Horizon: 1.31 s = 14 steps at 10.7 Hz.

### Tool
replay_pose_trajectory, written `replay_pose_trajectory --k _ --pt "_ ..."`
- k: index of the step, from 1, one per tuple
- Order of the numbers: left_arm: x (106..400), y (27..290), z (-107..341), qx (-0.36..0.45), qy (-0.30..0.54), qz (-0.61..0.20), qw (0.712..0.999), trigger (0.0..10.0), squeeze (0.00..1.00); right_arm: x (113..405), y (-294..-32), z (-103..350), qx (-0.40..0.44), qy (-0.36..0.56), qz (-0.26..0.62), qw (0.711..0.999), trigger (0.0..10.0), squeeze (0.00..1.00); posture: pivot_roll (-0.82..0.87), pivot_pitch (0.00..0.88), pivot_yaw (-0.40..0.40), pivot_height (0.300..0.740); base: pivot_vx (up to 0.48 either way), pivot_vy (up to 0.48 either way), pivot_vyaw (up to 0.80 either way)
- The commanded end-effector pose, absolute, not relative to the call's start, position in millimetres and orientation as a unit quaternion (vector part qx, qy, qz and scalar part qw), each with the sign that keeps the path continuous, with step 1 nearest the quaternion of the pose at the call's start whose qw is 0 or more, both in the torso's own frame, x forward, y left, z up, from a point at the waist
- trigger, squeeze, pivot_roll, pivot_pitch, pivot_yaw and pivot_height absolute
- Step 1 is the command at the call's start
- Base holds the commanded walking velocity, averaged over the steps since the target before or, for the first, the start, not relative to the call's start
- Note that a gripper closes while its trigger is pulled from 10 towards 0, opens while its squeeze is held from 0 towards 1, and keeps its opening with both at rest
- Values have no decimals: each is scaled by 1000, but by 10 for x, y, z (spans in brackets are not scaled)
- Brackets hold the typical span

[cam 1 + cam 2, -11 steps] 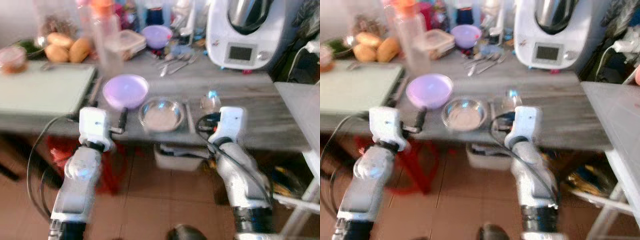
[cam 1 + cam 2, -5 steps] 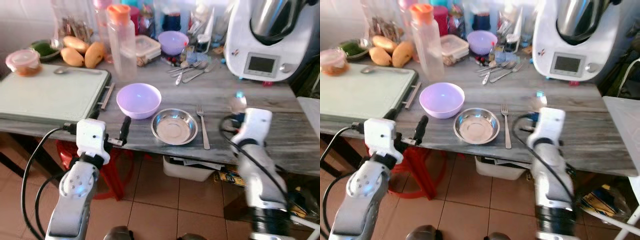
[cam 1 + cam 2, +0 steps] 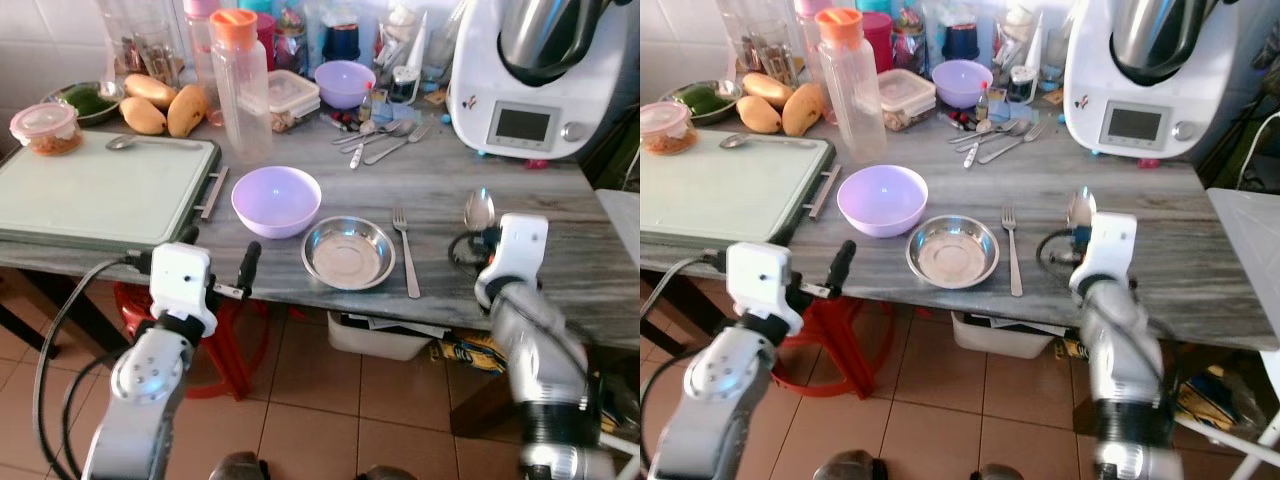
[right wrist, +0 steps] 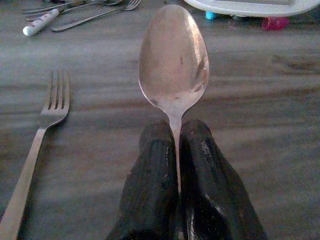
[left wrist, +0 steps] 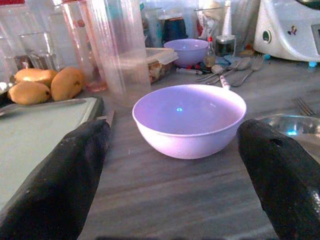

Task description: Setting the table

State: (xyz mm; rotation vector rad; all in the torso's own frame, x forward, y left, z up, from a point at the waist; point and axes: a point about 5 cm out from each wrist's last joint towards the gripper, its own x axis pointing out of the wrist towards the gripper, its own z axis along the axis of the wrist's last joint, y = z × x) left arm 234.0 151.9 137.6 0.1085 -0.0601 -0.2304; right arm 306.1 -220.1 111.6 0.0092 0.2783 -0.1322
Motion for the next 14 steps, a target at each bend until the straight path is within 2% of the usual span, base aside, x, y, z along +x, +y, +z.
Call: replay_pose_trajectory --k 1,4,9,14 --pt "2315 1530 1392 55 -26 -118 991 10000 0 3095 -2231 1088 17 150 -63 987 10000 0 100 19 15 740 0 0 0" --pt "2295 1506 1415 57 -17 -128 990 10000 0 3235 -2042 951 59 176 -23 982 10000 0 120 44 36 740 0 0 0" --pt "2301 1484 1420 56 -11 -132 990 10000 0 3297 -1860 872 60 180 8 982 10000 0 121 50 31 740 0 0 0" --pt "2316 1437 1407 49 -10 -137 989 10000 0 3330 -1923 875 74 182 -15 980 10000 0 113 47 26 740 0 0 0"
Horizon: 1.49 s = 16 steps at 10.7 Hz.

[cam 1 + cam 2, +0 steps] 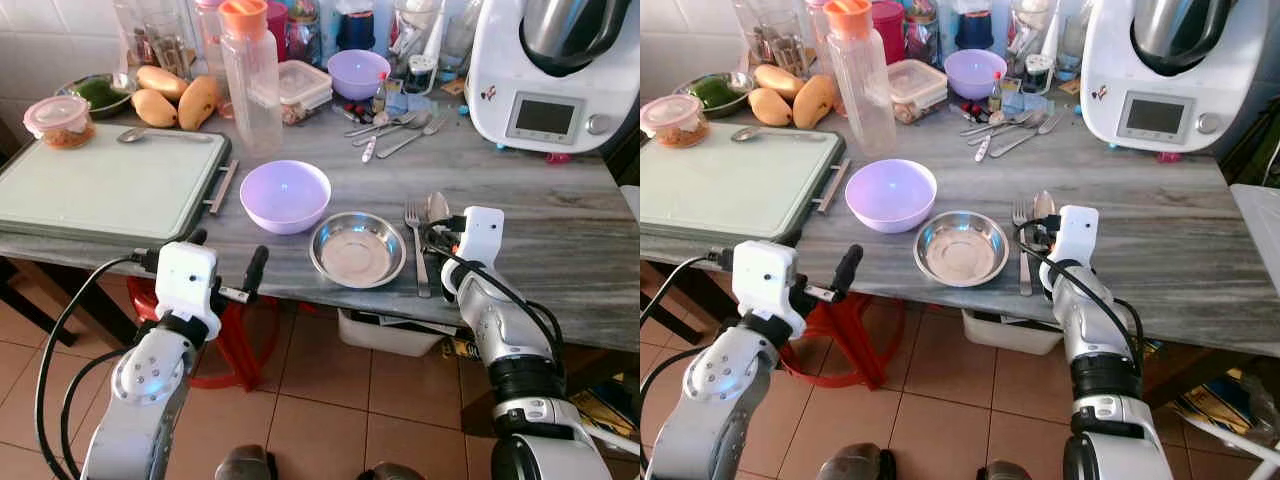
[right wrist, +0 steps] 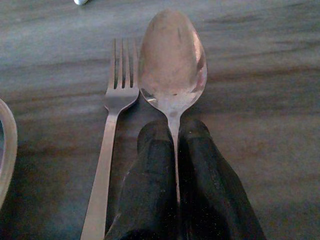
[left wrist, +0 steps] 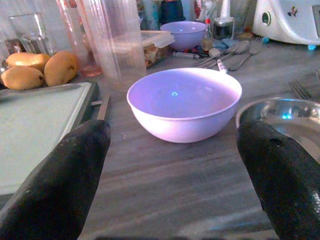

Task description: Setting the table

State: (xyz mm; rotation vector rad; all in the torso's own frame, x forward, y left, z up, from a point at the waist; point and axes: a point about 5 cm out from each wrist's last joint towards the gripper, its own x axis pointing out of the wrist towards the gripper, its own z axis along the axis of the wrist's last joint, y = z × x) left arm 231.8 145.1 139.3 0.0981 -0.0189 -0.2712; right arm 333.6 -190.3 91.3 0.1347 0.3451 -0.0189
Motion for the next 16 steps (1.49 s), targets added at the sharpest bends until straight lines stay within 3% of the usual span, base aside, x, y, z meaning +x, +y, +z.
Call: replay_pose_trajectory --k 1,13,14,16 --pt "2318 1434 1406 49 -10 -137 989 10000 0 3325 -1924 871 74 183 -16 980 10000 0 112 46 26 740 0 0 0" --pt "2342 1396 1398 44 -8 -142 989 10000 0 3348 -1895 771 93 214 9 972 10000 0 112 43 25 740 0 0 0" --pt "2343 1392 1398 43 -8 -143 989 10000 0 3341 -1891 761 96 215 10 972 10000 1000 111 44 25 740 0 0 0" --pt "2349 1386 1400 43 -9 -144 989 10000 0 3335 -1896 756 97 216 10 972 10000 1000 111 44 23 740 0 0 0"
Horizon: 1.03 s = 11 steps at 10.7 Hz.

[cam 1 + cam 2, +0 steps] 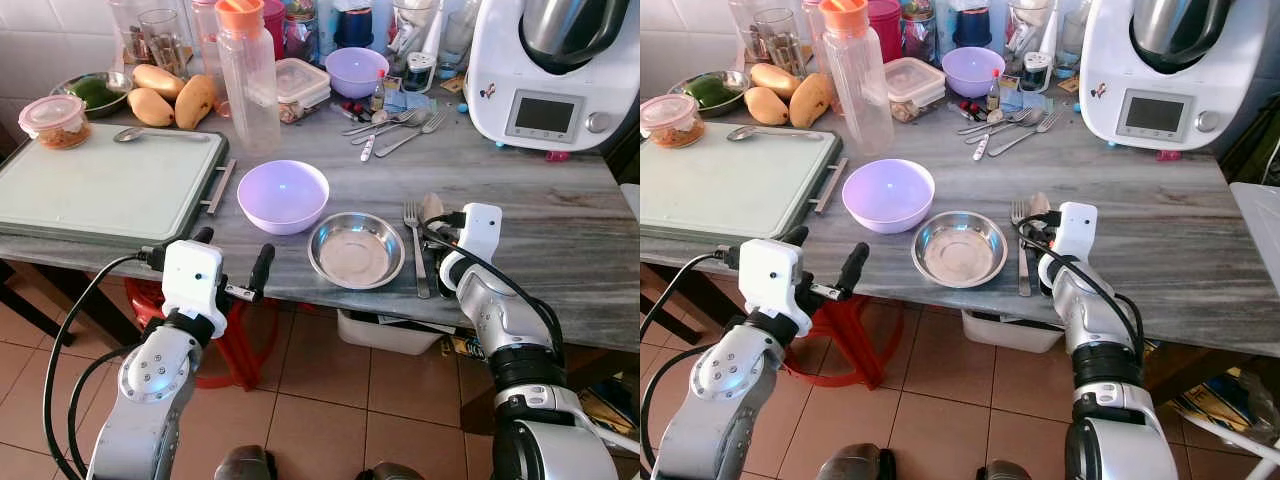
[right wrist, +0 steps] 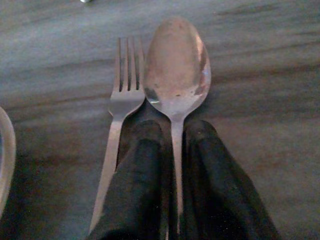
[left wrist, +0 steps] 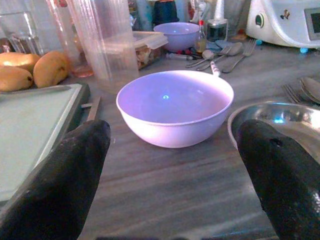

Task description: Setting the table

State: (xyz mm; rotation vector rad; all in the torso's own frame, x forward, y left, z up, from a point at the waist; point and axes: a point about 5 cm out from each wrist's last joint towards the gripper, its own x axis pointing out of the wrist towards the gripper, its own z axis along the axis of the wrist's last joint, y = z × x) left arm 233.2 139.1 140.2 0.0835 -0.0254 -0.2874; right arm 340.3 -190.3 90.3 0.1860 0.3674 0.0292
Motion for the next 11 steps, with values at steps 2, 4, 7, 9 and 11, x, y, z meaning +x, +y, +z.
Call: replay_pose_trajectory --k 2,4,7,9,11 --pt "2353 1382 1397 42 -8 -144 989 10000 0 3327 -1920 775 90 210 14 973 10000 1000 110 40 22 740 0 0 0" --pt "2355 1355 1393 39 -9 -147 988 10000 0 3309 -1952 803 86 203 13 975 10000 1000 104 33 20 740 0 0 0" --pt "2380 1344 1388 36 -12 -146 989 10000 0 3263 -2010 857 71 188 10 979 10000 1000 98 17 15 740 0 0 0" --pt "2391 1324 1392 31 -16 -146 989 10000 0 3228 -2073 922 72 180 -1 981 10000 1000 93 7 9 740 0 0 0" --pt "2393 1316 1392 28 -19 -144 989 10000 0 3170 -2158 1031 72 148 -30 986 10000 1000 89 0 3 740 0 0 0"
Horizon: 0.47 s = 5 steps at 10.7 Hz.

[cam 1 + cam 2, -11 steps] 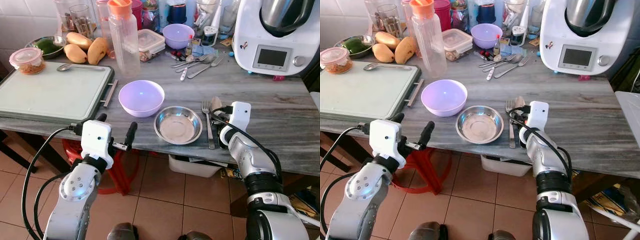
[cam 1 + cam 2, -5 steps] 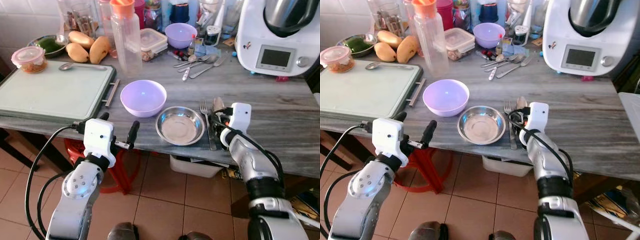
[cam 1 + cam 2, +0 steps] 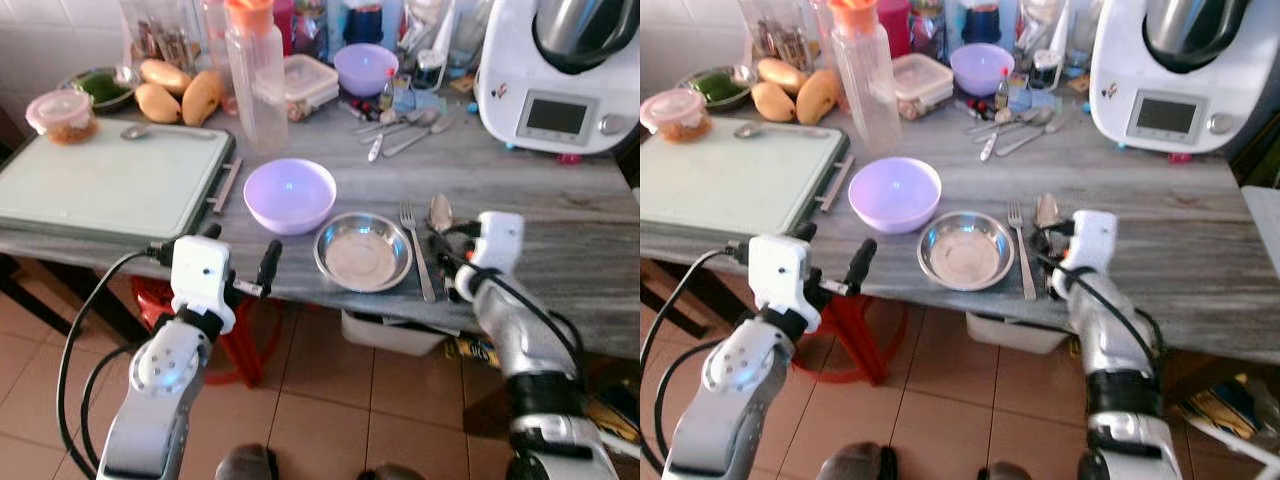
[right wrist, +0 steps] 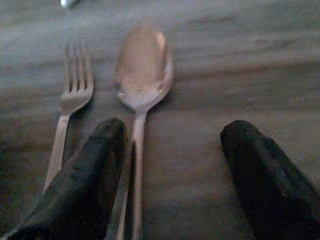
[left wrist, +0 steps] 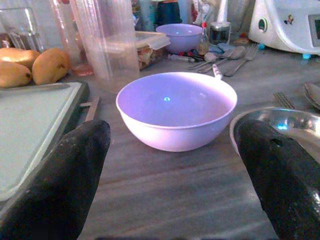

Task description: Setting the table

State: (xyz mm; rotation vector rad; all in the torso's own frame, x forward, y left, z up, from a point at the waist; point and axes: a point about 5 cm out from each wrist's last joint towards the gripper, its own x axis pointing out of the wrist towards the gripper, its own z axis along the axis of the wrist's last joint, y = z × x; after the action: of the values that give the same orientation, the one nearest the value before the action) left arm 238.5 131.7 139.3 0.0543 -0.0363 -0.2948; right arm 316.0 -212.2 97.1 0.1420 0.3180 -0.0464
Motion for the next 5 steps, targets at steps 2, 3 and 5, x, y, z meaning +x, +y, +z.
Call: replay_pose_trajectory --k 2,3,5 --pt "2392 1310 1378 25 -20 -144 989 10000 0 3131 -2161 1151 81 87 -35 992 10000 1000 83 0 2 740 0 0 0" --pt "2408 1294 1364 23 -21 -144 989 10000 0 3120 -2125 1218 76 51 -30 995 10000 1000 80 0 -1 740 0 0 0" --pt "2446 1271 1363 20 -26 -143 989 10000 0 3136 -2036 1323 53 7 -13 999 10000 1000 75 0 -7 740 0 0 0"
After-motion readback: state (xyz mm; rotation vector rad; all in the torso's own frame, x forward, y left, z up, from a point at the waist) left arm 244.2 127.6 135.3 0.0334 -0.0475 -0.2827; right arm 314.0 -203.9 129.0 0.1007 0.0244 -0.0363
